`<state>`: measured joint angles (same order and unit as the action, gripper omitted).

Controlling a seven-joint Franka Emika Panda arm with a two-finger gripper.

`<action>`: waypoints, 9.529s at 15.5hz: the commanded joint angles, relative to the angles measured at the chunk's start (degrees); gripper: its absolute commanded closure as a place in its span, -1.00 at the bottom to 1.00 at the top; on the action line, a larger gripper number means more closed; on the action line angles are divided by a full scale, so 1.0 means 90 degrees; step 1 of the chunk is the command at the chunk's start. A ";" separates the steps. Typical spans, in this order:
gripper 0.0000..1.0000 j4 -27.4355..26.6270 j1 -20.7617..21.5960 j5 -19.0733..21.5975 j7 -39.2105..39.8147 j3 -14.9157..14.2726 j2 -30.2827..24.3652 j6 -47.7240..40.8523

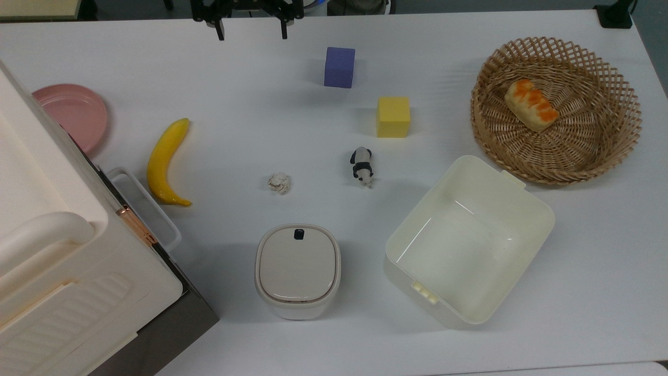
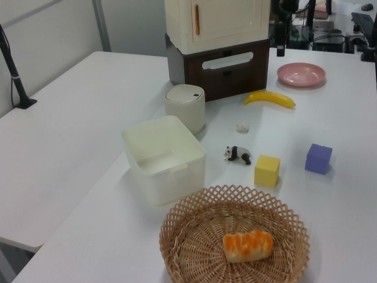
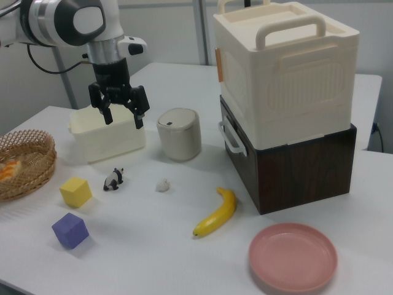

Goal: Open the trash can

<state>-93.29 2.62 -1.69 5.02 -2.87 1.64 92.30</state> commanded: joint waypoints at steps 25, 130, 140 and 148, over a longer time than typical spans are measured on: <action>-1.00 0.0287 0.0060 0.0305 0.0624 -0.0033 -0.0025 -0.0803; -1.00 -0.0191 0.0773 -0.0496 -0.1584 -0.0092 0.0288 0.1895; -1.00 -0.0757 0.0714 0.0012 -0.1027 -0.0072 -0.0669 0.0447; -1.00 -0.0514 0.0665 0.0110 -0.1037 -0.0092 -0.0348 0.0271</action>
<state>-98.10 8.50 -2.21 -5.37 -3.23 -2.03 95.58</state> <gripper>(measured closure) 0.000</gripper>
